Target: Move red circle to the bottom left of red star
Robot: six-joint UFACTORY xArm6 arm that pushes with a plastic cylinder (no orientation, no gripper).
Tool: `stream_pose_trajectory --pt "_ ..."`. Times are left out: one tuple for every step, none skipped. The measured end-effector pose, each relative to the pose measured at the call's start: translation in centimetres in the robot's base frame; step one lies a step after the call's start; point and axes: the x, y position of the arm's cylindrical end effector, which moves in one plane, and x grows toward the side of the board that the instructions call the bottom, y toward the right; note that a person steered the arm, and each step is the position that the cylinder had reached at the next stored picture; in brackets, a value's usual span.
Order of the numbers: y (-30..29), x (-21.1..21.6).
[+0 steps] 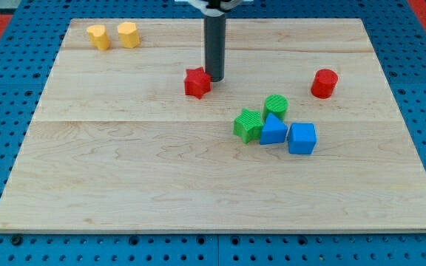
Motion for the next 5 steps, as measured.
stream_pose_trajectory --pt "-3.1 1.6" --pt "-12.0 1.6" --pt "-16.5 1.5" --pt "-11.8 -1.3" --pt "2.5 -2.9"
